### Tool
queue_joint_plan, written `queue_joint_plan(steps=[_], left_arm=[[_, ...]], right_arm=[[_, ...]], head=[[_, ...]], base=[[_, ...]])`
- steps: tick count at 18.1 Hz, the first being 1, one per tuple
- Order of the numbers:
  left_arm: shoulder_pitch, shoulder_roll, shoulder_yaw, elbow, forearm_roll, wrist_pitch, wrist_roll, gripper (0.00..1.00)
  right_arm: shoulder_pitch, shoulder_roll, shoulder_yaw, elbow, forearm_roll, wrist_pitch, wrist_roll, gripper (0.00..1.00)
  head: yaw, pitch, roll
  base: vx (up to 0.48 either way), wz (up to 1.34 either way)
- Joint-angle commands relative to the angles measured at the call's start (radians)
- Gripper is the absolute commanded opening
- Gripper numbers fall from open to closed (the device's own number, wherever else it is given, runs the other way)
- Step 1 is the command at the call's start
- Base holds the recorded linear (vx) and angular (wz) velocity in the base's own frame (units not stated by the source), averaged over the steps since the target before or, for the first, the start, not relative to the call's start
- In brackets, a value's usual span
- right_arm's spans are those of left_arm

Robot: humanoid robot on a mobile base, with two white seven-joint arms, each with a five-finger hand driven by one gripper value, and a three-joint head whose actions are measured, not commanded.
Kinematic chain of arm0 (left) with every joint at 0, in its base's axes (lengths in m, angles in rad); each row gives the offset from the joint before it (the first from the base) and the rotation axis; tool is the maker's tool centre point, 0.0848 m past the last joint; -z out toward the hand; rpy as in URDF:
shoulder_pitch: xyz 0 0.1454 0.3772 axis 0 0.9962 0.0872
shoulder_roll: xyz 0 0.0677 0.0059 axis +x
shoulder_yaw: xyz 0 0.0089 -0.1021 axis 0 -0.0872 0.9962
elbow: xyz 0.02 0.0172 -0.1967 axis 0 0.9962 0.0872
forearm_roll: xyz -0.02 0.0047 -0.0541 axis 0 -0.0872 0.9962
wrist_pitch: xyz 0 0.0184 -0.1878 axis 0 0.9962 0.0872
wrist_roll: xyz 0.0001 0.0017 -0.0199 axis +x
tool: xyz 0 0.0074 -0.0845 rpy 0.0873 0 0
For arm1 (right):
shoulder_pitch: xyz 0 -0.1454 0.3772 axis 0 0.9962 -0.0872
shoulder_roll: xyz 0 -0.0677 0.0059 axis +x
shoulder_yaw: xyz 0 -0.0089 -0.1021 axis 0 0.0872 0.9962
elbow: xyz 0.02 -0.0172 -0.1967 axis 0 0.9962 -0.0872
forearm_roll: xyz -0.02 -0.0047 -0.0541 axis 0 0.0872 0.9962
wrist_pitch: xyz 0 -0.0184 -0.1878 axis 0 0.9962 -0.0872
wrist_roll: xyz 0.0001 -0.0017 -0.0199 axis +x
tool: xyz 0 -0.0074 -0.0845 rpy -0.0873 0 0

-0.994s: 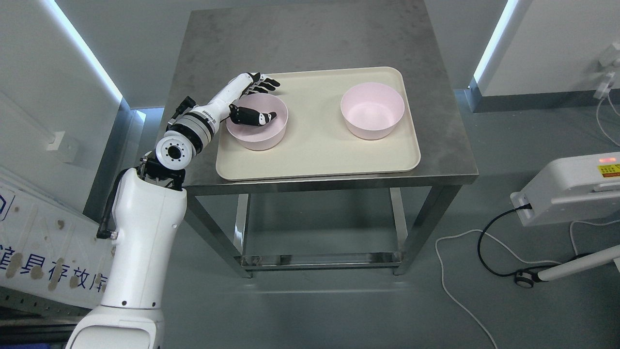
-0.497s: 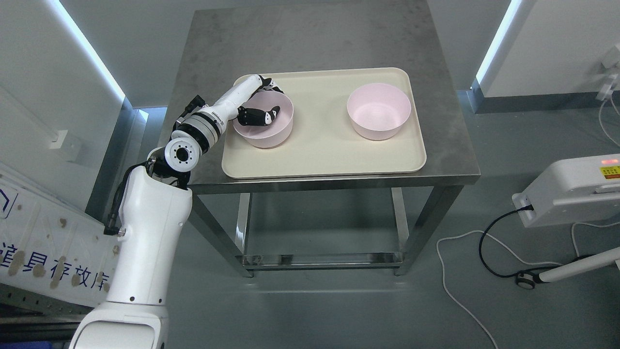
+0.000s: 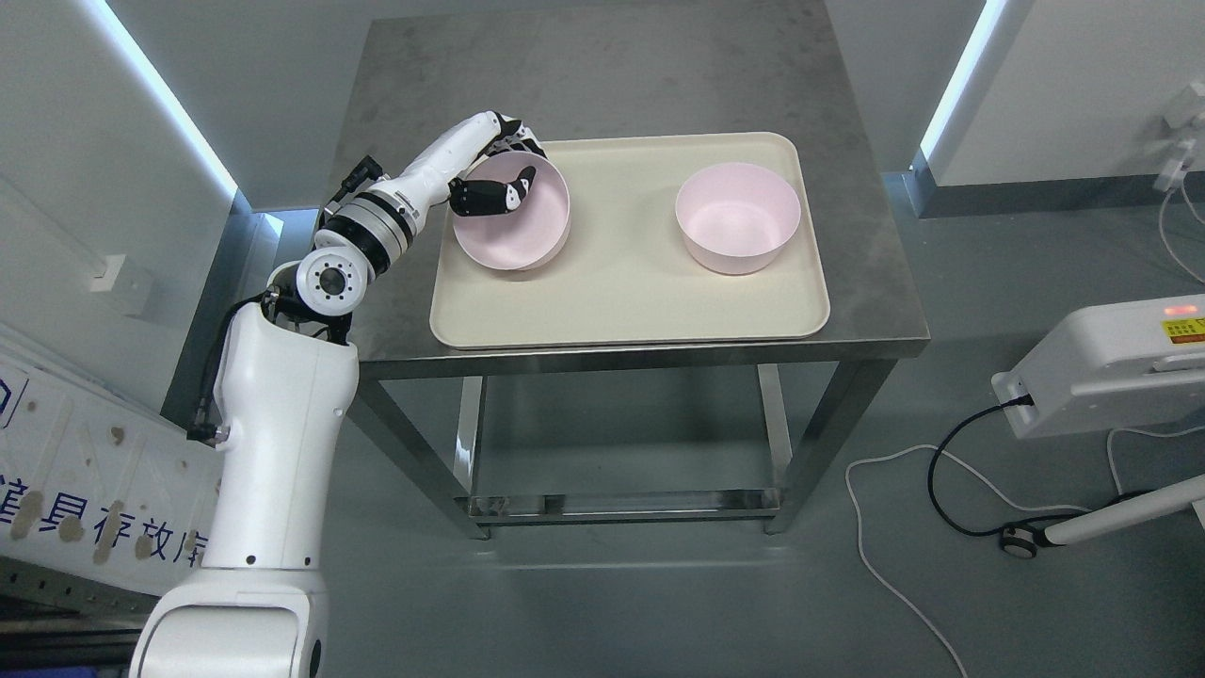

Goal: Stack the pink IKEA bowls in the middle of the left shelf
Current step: 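Grasp the rim of the nearer pink bowl with the left hand, then carry the held bowl over and lower it into the other pink bowl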

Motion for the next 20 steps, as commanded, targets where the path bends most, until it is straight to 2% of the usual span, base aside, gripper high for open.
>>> queue_joint_plan(steps=[1, 2, 4, 9, 13, 15, 20], left_arm=[[-0.065, -0.053, 0.045, -0.058, 0.024, -0.013, -0.041, 0.01], [-0.07, -0.091, 0.04, -0.077, 0.025, -0.012, -0.071, 0.01], [-0.08, -0.099, 0.005, -0.098, 0.026, -0.007, -0.106, 0.01], [-0.152, -0.099, -0.44, -0.095, 0.161, 0.06, -0.079, 0.01], [-0.295, -0.099, -0.746, -0.016, 0.328, 0.184, 0.084, 0.01], [-0.344, -0.099, -0.797, 0.074, 0.4, 0.196, 0.121, 0.01], [-0.346, -0.099, -0.857, 0.168, 0.423, 0.196, 0.125, 0.02]], right_arm=[[0.0, -0.017, -0.005, -0.017, -0.002, 0.001, -0.001, 1.0], [0.0, -0.017, -0.005, -0.017, -0.002, 0.001, -0.001, 1.0], [0.0, -0.017, -0.005, -0.017, -0.002, 0.001, -0.001, 1.0], [0.0, -0.017, -0.005, -0.017, -0.002, 0.001, -0.001, 1.0], [0.0, -0.017, -0.005, -0.017, -0.002, 0.001, -0.001, 1.0], [0.0, -0.017, -0.005, -0.017, -0.002, 0.001, -0.001, 1.0], [0.0, -0.017, -0.005, -0.017, -0.002, 0.001, -0.001, 1.0]], head=[[0.0, 0.0, 0.0], [0.0, 0.0, 0.0], [0.0, 0.0, 0.0], [0.0, 0.0, 0.0], [0.0, 0.0, 0.0], [0.0, 0.0, 0.0], [0.0, 0.0, 0.0]], base=[[0.0, 0.0], [0.0, 0.0], [0.0, 0.0], [0.0, 0.0], [0.0, 0.0], [0.0, 0.0], [0.0, 0.0]])
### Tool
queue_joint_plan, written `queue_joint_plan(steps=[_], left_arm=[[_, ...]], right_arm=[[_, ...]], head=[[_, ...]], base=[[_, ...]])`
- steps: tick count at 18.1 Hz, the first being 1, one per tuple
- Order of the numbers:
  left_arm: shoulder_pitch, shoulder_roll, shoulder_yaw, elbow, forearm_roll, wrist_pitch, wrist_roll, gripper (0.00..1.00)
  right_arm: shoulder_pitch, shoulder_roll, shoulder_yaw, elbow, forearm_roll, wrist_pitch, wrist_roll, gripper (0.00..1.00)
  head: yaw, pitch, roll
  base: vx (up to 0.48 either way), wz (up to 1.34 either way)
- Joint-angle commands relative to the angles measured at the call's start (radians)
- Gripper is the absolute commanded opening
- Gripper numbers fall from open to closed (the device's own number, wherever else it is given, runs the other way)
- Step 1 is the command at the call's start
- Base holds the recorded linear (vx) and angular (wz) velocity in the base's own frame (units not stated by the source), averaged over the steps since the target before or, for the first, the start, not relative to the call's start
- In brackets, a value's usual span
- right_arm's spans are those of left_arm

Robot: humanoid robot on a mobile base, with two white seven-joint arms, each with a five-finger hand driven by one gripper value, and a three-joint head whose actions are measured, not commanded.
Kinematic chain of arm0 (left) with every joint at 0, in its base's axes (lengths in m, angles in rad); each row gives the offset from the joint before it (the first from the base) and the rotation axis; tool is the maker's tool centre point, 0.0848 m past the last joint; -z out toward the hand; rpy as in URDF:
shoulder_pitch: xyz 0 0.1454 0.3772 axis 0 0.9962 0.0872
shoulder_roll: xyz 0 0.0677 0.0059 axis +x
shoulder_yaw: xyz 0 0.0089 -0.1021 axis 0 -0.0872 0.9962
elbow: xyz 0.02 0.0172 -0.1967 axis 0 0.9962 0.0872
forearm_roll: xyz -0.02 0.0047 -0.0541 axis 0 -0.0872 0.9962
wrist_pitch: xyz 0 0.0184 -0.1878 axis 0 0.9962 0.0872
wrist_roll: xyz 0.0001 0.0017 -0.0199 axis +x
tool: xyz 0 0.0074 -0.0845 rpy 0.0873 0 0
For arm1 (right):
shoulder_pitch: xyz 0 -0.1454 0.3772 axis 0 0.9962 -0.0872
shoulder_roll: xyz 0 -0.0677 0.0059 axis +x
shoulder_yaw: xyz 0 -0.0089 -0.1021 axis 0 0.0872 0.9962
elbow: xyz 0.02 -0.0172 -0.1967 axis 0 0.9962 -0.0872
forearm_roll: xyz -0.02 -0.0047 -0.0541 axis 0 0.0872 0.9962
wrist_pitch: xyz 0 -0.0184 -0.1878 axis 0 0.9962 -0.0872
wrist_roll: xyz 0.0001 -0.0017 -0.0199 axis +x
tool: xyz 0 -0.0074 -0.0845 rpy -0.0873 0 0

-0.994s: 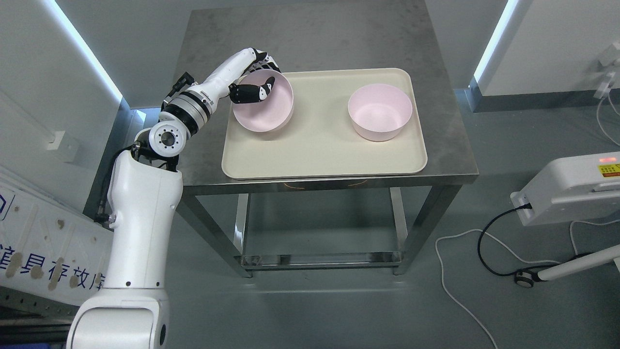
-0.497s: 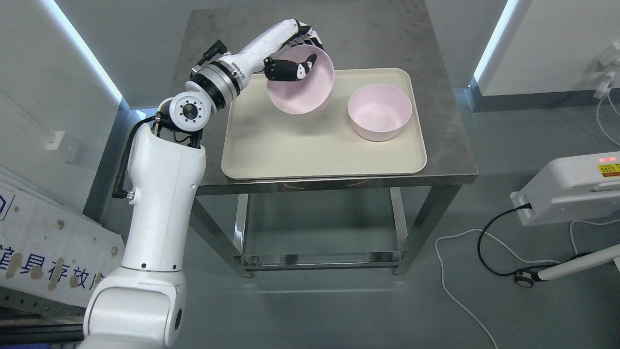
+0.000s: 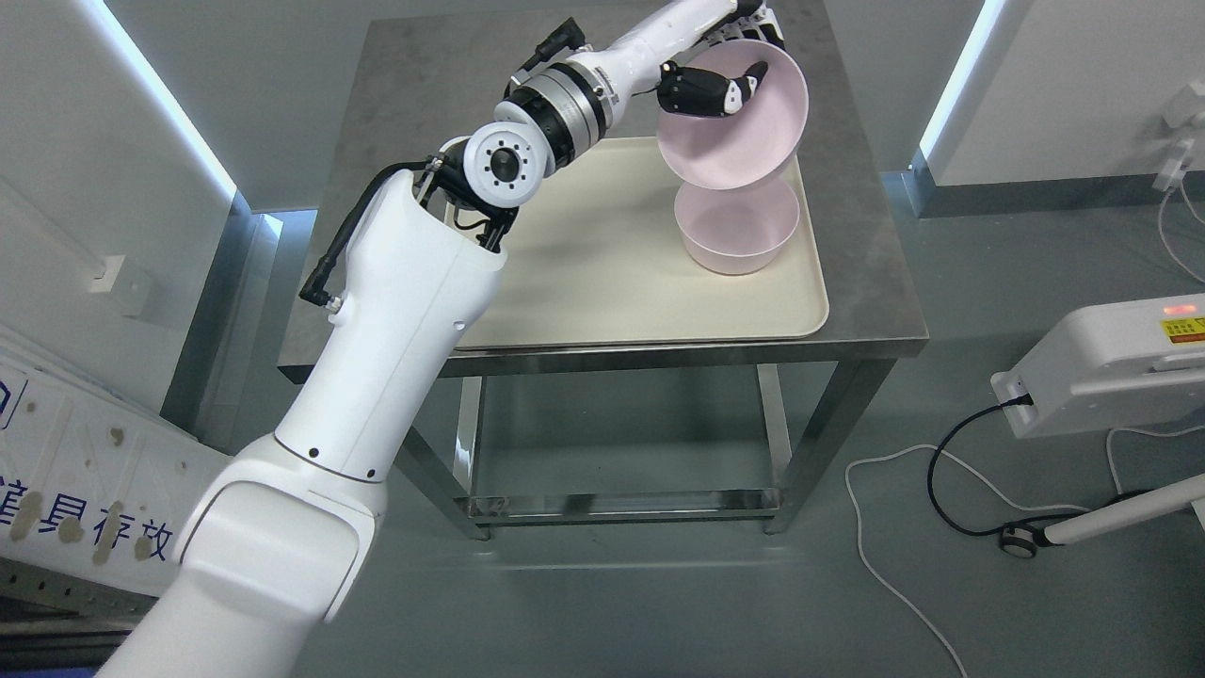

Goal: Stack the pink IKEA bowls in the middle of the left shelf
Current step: 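Carry the held bowl over and lower it into the other pink bowl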

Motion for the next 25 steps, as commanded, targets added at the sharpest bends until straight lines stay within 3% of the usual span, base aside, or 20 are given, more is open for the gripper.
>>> queue_joint_plan(steps=[1, 10, 20, 21, 23, 25], left_arm=[[-0.056, -0.001, -0.342, 0.189, 0.087, 0.004, 0.023, 0.02], [-0.056, -0.001, -0.185, 0.279, 0.064, 0.001, 0.051, 0.03], [-0.058, -0.001, -0.104, 0.295, 0.044, 0.001, 0.053, 0.06], [-0.056, -0.001, -0.104, 0.295, 0.044, 0.001, 0.053, 0.12], [-0.055, -0.001, -0.104, 0.292, 0.046, 0.004, 0.053, 0.42], [-0.053, -0.001, -0.084, 0.272, 0.049, 0.002, 0.051, 0.52]], right_arm=[[0.0, -0.017, -0.005, -0.017, -0.002, 0.001, -0.001, 1.0], [0.0, -0.017, -0.005, -0.017, -0.002, 0.001, -0.001, 1.0], [0.0, -0.017, -0.005, -0.017, -0.002, 0.001, -0.001, 1.0], [0.0, -0.017, -0.005, -0.017, -0.002, 0.001, -0.001, 1.0], [0.0, -0.017, -0.005, -0.017, -0.002, 0.001, -0.001, 1.0], [0.0, -0.017, -0.005, -0.017, -0.002, 0.001, -0.001, 1.0]], head=[[0.0, 0.0, 0.0], [0.0, 0.0, 0.0], [0.0, 0.0, 0.0], [0.0, 0.0, 0.0], [0.0, 0.0, 0.0], [0.0, 0.0, 0.0]], base=[[0.0, 0.0], [0.0, 0.0], [0.0, 0.0], [0.0, 0.0], [0.0, 0.0], [0.0, 0.0]])
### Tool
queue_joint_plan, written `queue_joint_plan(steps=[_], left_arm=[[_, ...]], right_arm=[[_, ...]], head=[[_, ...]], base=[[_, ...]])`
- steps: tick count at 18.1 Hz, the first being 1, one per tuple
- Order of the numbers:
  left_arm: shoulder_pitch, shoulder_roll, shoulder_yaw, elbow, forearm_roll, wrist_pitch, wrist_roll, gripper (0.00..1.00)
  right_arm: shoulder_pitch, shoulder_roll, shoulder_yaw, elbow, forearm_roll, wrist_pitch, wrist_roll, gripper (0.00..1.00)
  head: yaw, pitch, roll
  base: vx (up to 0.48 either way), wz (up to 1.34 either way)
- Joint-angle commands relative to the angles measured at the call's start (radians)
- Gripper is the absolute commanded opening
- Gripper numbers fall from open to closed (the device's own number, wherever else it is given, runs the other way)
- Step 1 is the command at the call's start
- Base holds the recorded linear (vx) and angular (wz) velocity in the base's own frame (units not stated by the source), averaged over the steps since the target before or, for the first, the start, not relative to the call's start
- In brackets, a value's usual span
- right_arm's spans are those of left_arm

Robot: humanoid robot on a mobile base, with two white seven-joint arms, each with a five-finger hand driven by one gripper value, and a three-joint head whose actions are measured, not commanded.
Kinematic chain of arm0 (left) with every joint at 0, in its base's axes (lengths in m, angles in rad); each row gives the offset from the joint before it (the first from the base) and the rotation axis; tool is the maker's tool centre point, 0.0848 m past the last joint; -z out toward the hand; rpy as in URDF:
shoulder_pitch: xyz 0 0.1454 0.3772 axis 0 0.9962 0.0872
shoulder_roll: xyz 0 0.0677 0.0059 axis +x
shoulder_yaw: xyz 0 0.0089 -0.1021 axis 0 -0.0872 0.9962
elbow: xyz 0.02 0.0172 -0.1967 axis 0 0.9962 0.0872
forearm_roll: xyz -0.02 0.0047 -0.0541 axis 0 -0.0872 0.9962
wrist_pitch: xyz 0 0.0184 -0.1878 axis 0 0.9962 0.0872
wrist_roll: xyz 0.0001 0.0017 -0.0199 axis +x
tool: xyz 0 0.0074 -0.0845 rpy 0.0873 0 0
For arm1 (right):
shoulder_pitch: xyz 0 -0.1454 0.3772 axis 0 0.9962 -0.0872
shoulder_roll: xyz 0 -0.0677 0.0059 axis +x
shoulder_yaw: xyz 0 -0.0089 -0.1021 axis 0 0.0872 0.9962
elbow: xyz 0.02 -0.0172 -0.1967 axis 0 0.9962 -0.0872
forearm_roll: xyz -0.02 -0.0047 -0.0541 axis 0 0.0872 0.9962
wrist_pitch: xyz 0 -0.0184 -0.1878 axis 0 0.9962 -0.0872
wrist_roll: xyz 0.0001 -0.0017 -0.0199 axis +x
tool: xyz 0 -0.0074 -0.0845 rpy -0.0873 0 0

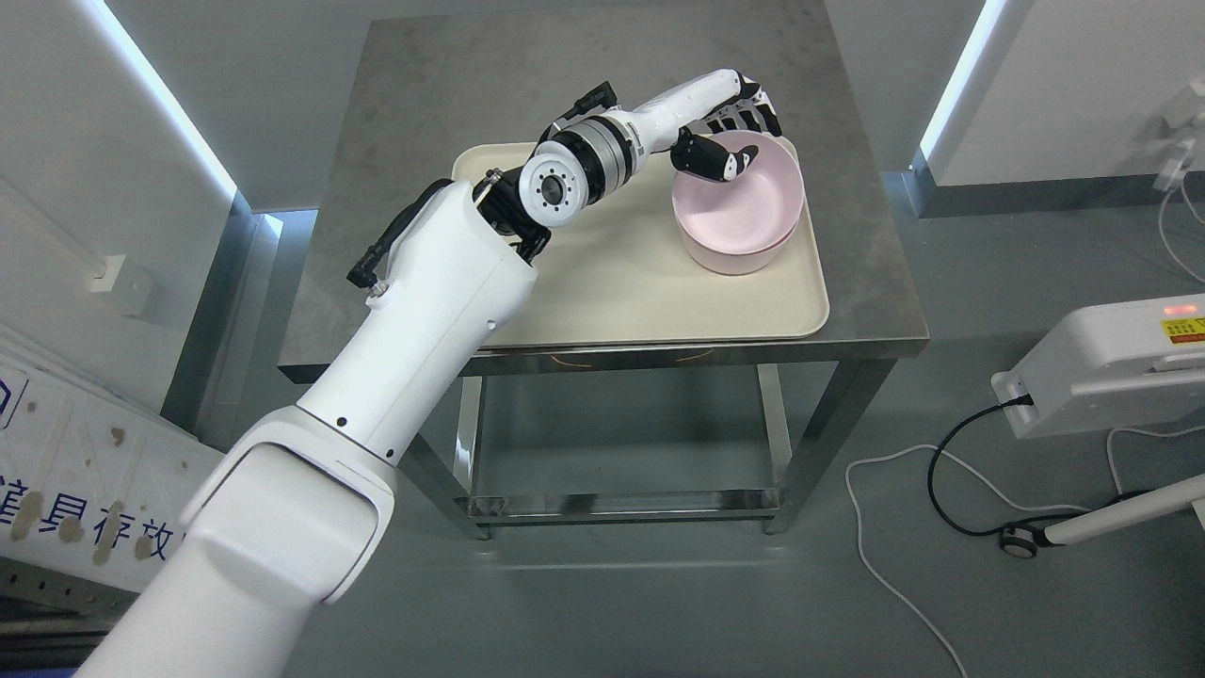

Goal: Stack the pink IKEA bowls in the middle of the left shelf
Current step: 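Carry the held bowl over and lower it into the other pink bowl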

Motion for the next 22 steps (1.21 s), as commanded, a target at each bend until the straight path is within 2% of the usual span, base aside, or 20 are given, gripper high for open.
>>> queue_joint_plan(steps=[1, 4, 6, 8, 10, 14, 15, 17, 19, 22], left_arm=[[0.01, 0.016, 0.09, -0.022, 0.005, 0.0, -0.001, 0.58], [0.09, 0.016, 0.286, -0.22, 0.015, 0.0, 0.06, 0.78], [0.16, 0.016, 0.344, -0.382, 0.133, -0.009, 0.132, 0.88], [0.24, 0.016, 0.342, -0.554, 0.248, -0.021, 0.132, 0.92], [0.291, 0.016, 0.292, -0.648, 0.249, -0.024, 0.132, 0.99], [0.361, 0.016, 0.169, -0.703, 0.234, -0.017, 0.123, 0.98], [0.366, 0.016, 0.149, -0.703, 0.189, -0.009, 0.117, 0.98], [0.4, 0.016, 0.147, -0.7, 0.012, 0.06, 0.073, 0.98], [0.433, 0.016, 0.158, -0.702, -0.065, 0.068, -0.024, 0.96], [0.454, 0.072, 0.172, -0.697, -0.156, 0.072, -0.128, 0.91]], right_arm=[[0.0, -0.017, -0.005, -0.017, -0.002, 0.001, -0.001, 1.0], [0.0, -0.017, -0.005, -0.017, -0.002, 0.001, -0.001, 1.0], [0.0, -0.017, -0.005, -0.017, -0.002, 0.001, -0.001, 1.0], [0.0, -0.017, -0.005, -0.017, -0.002, 0.001, -0.001, 1.0], [0.0, -0.017, -0.005, -0.017, -0.002, 0.001, -0.001, 1.0], [0.0, -0.017, -0.005, -0.017, -0.002, 0.001, -0.001, 1.0], [0.0, -0.017, -0.005, -0.017, -0.002, 0.001, -0.001, 1.0], [0.0, -0.017, -0.005, -0.017, -0.002, 0.001, -0.001, 1.0], [0.0, -0.017, -0.005, -0.017, -0.002, 0.001, -0.001, 1.0], [0.0, -0.017, -0.005, -0.017, -0.002, 0.001, -0.001, 1.0]], head=[[0.0, 0.0, 0.0], [0.0, 0.0, 0.0], [0.0, 0.0, 0.0], [0.0, 0.0, 0.0], [0.0, 0.0, 0.0], [0.0, 0.0, 0.0], [0.0, 0.0, 0.0], [0.0, 0.0, 0.0], [0.0, 0.0, 0.0], [0.0, 0.0, 0.0]], base=[[0.0, 0.0], [0.0, 0.0], [0.0, 0.0], [0.0, 0.0], [0.0, 0.0], [0.0, 0.0], [0.0, 0.0], [0.0, 0.0], [0.0, 0.0], [0.0, 0.0]])
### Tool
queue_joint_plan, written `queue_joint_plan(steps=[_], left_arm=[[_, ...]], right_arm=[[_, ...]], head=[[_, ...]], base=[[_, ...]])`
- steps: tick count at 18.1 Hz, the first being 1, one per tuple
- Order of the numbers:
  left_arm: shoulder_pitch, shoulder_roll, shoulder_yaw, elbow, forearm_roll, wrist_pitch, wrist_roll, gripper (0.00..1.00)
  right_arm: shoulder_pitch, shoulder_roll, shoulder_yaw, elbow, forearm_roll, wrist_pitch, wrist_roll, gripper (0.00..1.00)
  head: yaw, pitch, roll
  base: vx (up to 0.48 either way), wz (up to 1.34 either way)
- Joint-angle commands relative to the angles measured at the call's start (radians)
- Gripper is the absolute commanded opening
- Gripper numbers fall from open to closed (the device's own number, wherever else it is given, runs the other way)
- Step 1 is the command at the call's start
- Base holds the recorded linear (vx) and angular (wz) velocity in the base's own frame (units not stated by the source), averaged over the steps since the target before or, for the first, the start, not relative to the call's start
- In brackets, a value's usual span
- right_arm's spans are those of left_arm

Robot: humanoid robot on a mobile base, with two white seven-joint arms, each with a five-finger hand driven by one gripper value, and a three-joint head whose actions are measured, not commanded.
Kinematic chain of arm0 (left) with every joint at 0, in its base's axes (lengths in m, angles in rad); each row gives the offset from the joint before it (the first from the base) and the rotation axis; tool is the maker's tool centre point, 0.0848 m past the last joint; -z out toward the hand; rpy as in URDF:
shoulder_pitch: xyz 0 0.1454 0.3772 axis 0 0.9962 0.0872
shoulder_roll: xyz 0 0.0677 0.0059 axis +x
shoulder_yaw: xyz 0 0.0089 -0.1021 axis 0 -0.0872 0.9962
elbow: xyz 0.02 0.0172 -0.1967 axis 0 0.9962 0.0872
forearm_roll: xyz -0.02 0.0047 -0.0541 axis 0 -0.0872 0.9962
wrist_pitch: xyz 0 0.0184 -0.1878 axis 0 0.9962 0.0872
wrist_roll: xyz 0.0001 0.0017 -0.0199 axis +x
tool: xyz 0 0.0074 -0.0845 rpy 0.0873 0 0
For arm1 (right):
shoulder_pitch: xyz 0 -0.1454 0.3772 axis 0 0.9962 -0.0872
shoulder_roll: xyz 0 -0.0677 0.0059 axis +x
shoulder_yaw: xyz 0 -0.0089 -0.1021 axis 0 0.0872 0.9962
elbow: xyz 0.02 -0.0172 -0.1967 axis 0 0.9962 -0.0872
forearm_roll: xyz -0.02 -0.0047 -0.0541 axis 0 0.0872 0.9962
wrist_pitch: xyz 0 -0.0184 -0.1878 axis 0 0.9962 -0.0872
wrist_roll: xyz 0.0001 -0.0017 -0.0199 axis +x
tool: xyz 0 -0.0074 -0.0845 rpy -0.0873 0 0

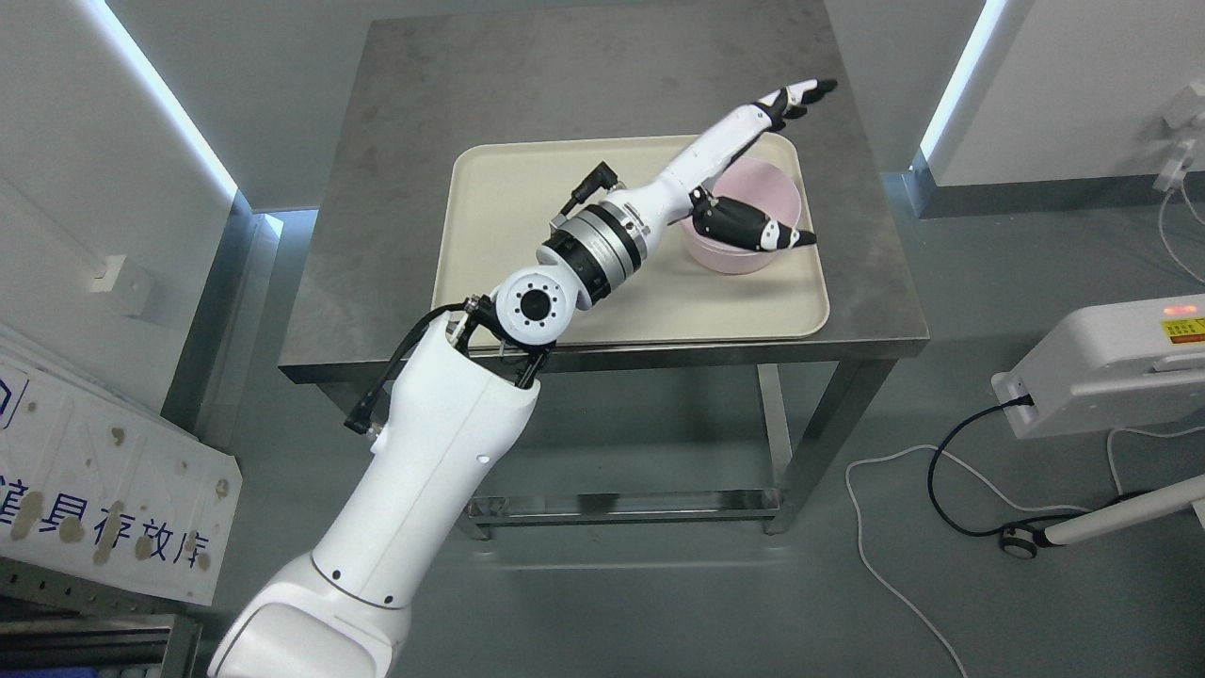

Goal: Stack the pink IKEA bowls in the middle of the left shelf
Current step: 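Carry the held bowl over and lower it into the other pink bowl, then regrasp the stacked pink bowls at the rim with the left hand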

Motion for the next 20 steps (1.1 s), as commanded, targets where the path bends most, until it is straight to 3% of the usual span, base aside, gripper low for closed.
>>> queue_joint_plan(steps=[1, 6, 8, 10, 18, 20], left_arm=[[0.075, 0.073, 0.009, -0.152, -0.211, 0.016, -0.094, 0.89], [0.021, 0.044, 0.055, -0.037, -0.324, 0.016, -0.094, 0.82], [0.011, 0.028, 0.054, 0.003, -0.357, 0.014, -0.094, 0.69], [0.012, 0.012, 0.042, 0.023, -0.387, 0.013, -0.112, 0.65], [-0.008, 0.012, 0.011, 0.124, -0.527, 0.003, -0.151, 0.61], [-0.019, 0.012, 0.022, 0.146, -0.539, -0.018, -0.146, 0.56]], right_arm=[[0.0, -0.017, -0.005, -0.017, -0.002, 0.001, -0.001, 1.0], [0.0, -0.017, -0.005, -0.017, -0.002, 0.001, -0.001, 1.0], [0.0, -0.017, -0.005, -0.017, -0.002, 0.001, -0.001, 1.0], [0.0, -0.017, -0.005, -0.017, -0.002, 0.001, -0.001, 1.0], [0.0, -0.017, -0.005, -0.017, -0.002, 0.001, -0.001, 1.0], [0.0, -0.017, -0.005, -0.017, -0.002, 0.001, -0.001, 1.0]], head=[[0.0, 0.0, 0.0], [0.0, 0.0, 0.0], [0.0, 0.0, 0.0], [0.0, 0.0, 0.0], [0.0, 0.0, 0.0], [0.0, 0.0, 0.0]], base=[[0.0, 0.0], [0.0, 0.0], [0.0, 0.0], [0.0, 0.0], [0.0, 0.0], [0.0, 0.0]])
